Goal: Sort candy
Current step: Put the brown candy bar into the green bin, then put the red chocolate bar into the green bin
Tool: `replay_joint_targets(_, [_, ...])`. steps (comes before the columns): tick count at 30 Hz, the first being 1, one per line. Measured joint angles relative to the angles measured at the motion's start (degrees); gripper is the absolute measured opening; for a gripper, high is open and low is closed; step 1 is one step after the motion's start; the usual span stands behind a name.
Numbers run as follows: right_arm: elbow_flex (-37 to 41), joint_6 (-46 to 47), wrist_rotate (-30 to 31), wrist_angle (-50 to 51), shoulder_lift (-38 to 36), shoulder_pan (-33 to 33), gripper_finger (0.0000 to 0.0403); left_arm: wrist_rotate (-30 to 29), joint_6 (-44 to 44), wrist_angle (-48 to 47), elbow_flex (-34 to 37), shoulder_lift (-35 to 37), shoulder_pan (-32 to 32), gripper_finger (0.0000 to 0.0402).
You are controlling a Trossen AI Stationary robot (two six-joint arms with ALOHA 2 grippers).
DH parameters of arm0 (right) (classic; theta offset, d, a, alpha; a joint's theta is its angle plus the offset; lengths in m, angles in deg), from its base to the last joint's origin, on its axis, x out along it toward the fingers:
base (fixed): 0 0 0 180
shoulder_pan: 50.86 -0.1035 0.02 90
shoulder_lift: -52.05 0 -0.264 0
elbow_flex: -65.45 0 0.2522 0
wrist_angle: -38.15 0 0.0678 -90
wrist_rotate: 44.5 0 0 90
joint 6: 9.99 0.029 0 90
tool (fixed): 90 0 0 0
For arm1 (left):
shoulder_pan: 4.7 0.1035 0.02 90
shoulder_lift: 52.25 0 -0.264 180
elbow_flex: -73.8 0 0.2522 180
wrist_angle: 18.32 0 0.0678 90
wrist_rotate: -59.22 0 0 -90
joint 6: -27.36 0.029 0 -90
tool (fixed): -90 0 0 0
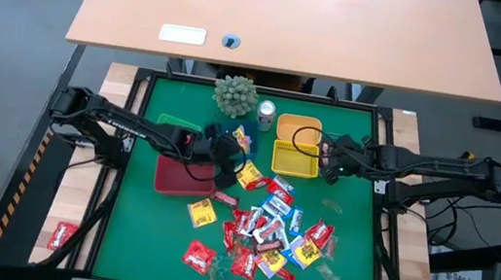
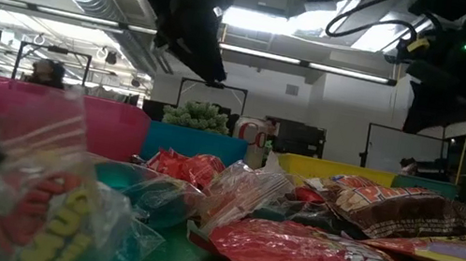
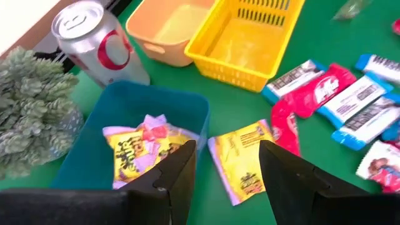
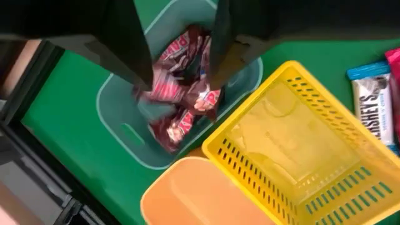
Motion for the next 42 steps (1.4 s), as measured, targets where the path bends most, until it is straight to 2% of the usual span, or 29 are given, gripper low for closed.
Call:
replay_joint_targets(4, [0.0,0.0,0.47,-0.02,0.0,0.01,0.0201,0.0,-0.02,3.74,0.0,0.0,-0.95,0.0162])
replay_joint_targets(8, [0.0,0.0,0.41,-0.02,0.0,0.01,0.0224,0.0,-0.05,9.82,0.0,-0.18,-1.67,0.0162])
replay_joint_targets(13, [-0.02,0.02,0.38,-0.05,0.0,0.01,0.0234,-0.02,-0.02,21.45,0.0,-3.8,-2.38,0.0162])
replay_joint_targets(17, [-0.02,0.03,-0.36,-0.04,0.02,0.01,0.0234,0.0,0.0,26.43,0.02,-8.43,-2.4,0.0162])
replay_joint_targets(29, [-0.02,0.04,-3.77,-0.04,0.02,-0.02,0.0234,0.55,0.0,28.84,0.02,-20.75,-2.37,0.0162])
replay_joint_targets(37, [-0.02,0.04,-3.77,-0.04,0.0,-0.02,0.0234,4.12,-0.06,28.76,0.02,-24.73,-2.38,0.0162])
replay_joint_targets(42, [-0.02,0.04,-3.77,-0.04,0.0,-0.02,0.0234,4.41,-0.17,28.58,0.02,-26.5,-2.64,0.016])
